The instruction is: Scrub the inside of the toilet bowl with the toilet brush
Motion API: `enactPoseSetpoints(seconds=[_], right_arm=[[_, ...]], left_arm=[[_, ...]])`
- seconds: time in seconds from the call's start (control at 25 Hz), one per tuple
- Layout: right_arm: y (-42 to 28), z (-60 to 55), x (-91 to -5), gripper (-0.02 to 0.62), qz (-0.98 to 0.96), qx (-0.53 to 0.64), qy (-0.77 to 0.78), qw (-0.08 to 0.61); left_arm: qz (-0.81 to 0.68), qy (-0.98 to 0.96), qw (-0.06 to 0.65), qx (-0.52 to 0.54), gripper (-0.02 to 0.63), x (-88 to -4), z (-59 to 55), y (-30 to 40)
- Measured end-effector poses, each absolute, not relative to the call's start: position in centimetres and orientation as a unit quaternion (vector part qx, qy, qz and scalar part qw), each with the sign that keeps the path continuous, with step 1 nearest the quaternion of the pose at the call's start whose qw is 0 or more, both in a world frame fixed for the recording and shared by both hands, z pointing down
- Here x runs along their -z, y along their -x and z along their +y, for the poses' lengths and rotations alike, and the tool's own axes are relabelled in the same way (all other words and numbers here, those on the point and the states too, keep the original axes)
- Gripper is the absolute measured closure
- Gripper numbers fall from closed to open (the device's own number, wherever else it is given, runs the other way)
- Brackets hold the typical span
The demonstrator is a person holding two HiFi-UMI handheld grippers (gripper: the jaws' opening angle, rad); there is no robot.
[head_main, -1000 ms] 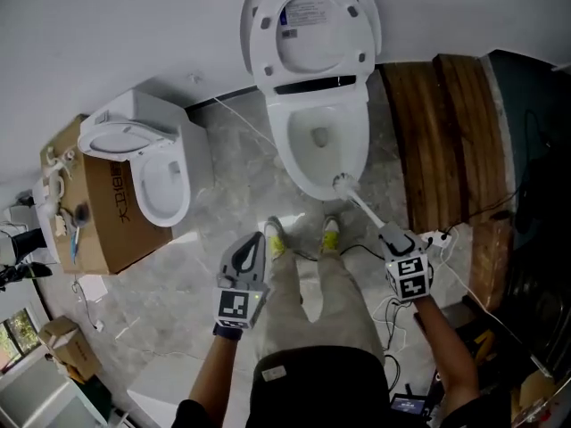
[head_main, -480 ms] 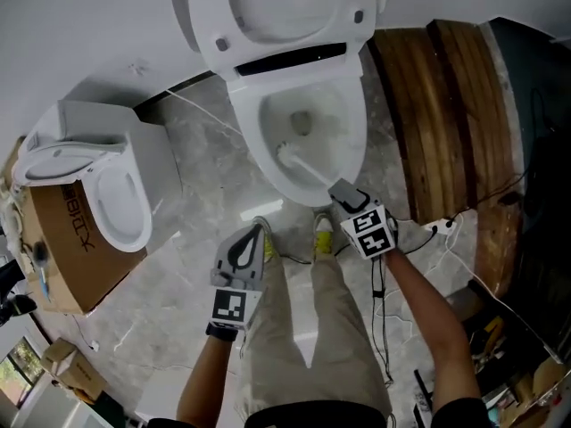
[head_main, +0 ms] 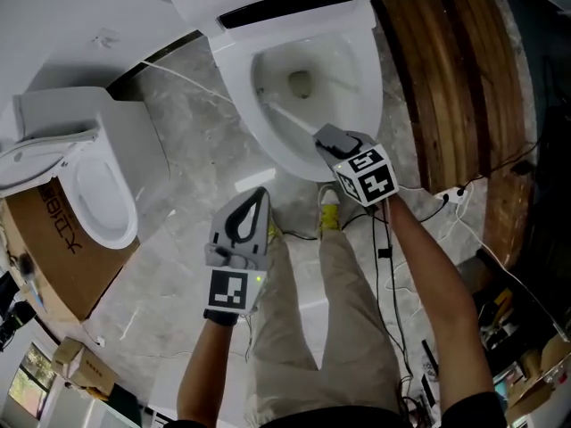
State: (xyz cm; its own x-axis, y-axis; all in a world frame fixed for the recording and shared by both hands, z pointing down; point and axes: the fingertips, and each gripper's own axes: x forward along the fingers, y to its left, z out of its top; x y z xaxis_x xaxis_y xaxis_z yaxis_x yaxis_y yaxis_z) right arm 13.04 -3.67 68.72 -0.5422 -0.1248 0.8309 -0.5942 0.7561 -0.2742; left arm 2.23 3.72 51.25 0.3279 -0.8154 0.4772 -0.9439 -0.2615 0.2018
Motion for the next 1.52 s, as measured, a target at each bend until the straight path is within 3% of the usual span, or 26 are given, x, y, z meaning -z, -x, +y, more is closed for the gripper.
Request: enactPoseSetpoints(seconds=[0.48,0.92,1.52], right_arm=[[-6.0,-10.7,-68.8,0.428,-0.819,-0.221,-0.294,0.440],[-6.1,-11.4,-68.5,0.433,-0.824,-0.118,-0.298,0.468],[-9.9,-15.2,-68.9,0.433,-0.808,0.013,-0.269,0.524]], left_arm=[[-0.572,-0.765,0.262,-0.134,0.589,-52.7,5.7,1.4],[-0.574,-0.768,0.251,-0.131,0.589,-53.3,5.1,2.5],[-0.556,-0.782,0.252,-0.129,0.589,-54.6,4.6,-2.7]])
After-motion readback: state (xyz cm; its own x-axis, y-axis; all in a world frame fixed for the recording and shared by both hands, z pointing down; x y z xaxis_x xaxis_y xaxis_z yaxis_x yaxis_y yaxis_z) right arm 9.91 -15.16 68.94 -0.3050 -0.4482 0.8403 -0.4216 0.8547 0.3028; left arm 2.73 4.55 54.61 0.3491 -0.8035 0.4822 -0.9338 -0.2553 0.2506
